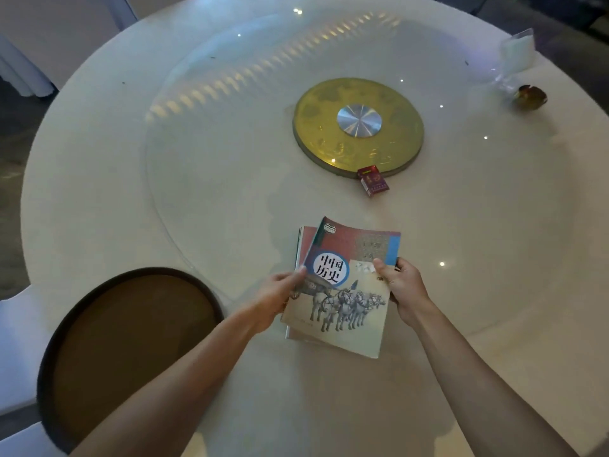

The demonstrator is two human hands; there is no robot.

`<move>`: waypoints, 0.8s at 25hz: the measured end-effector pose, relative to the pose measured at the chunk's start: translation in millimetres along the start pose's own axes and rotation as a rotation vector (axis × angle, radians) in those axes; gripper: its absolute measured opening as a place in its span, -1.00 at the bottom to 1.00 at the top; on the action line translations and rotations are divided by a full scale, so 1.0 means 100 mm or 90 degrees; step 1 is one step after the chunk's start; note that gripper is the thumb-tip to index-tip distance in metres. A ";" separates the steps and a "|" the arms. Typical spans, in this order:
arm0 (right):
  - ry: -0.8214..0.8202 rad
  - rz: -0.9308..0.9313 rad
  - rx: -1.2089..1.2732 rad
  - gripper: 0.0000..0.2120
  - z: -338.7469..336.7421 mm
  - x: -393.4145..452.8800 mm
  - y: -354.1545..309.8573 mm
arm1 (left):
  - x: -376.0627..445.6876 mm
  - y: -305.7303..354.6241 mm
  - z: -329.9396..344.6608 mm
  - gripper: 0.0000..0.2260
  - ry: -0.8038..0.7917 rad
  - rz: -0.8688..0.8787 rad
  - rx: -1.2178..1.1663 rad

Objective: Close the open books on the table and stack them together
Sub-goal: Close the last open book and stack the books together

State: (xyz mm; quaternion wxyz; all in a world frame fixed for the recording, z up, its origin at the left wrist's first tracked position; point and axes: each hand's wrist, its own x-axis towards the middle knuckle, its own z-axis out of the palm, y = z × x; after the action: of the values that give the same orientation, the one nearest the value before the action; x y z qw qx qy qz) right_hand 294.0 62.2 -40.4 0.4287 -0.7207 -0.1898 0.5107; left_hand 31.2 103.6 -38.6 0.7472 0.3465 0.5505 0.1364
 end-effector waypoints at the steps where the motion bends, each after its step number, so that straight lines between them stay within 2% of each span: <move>1: 0.000 0.006 -0.029 -0.69 0.01 0.02 0.05 | 0.03 -0.06 0.04 -0.68 0.054 0.009 0.058; 4: -0.037 0.027 -0.089 -0.71 0.05 0.07 0.16 | 0.11 -0.27 0.12 -0.80 0.214 0.039 0.206; 7: -0.023 -0.013 -0.171 -0.82 0.09 0.01 0.27 | 0.12 -0.41 0.14 -0.75 0.270 0.123 0.390; 10: 0.006 -0.065 -0.275 -0.83 0.09 -0.09 0.36 | 0.18 -0.48 0.10 -0.69 0.295 0.162 0.547; 13: 0.019 -0.102 -0.362 -0.85 0.07 -0.10 0.48 | 0.21 -0.49 0.08 -0.67 0.248 0.151 0.578; 16: 0.018 -0.079 -0.372 -0.84 0.08 -0.15 0.49 | 0.23 -0.47 0.07 -0.68 0.228 0.154 0.623; 20: 0.044 -0.007 -0.357 -0.83 0.05 -0.15 0.57 | 0.26 -0.46 0.10 -0.74 0.256 0.132 0.538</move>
State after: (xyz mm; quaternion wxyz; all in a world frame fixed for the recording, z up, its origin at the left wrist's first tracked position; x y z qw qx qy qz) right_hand 273.7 21.8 -78.4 0.2216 -0.8273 -0.3124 0.4110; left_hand 41.6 82.0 -86.8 0.4019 0.6398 0.6540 0.0388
